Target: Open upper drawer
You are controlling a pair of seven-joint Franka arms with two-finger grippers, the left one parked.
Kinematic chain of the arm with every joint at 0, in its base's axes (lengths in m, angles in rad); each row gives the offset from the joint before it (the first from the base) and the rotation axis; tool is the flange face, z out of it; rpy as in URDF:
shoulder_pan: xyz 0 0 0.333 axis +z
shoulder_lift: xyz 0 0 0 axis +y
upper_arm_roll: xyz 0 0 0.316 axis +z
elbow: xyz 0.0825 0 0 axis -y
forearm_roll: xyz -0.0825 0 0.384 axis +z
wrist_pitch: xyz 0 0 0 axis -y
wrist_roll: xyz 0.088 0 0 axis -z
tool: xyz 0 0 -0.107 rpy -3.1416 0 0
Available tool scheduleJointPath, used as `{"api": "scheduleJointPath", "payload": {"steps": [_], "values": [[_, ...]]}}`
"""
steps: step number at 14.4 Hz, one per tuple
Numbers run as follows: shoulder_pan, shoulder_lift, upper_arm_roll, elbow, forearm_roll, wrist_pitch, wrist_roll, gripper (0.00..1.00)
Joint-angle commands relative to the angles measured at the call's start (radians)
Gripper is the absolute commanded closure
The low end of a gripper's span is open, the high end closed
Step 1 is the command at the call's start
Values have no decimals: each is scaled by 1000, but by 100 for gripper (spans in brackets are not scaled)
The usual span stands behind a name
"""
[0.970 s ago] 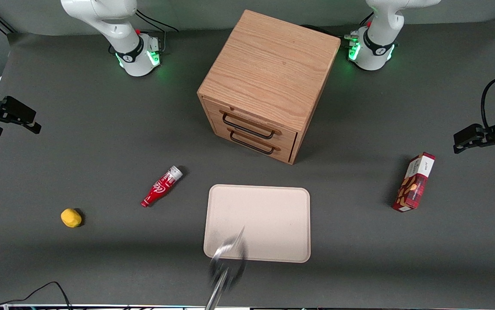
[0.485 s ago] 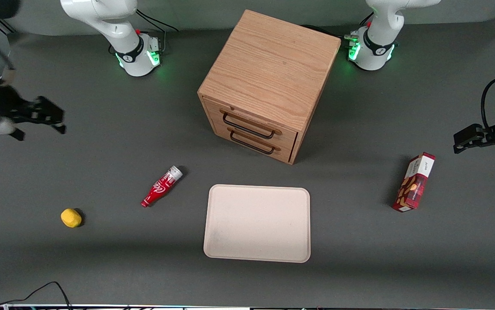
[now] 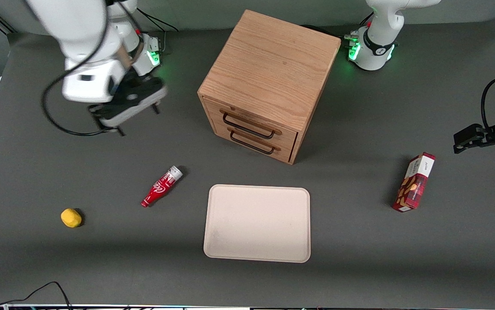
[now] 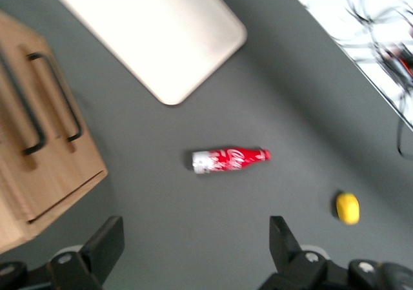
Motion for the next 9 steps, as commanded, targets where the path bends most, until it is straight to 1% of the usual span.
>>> {"api": "scheduleJointPath", "payload": {"steps": [1, 3, 4, 6, 7, 9], "values": [[5, 115, 111, 59, -35, 26, -49, 0], [3, 195, 169, 59, -30, 99, -46, 0], [2, 232, 186, 59, -13, 139, -48, 0], [2, 293, 194, 61, 14, 205, -52, 0], [0, 325, 197, 64, 34, 244, -90, 0], [-15, 382, 195, 66, 112, 276, -188, 0]]}}
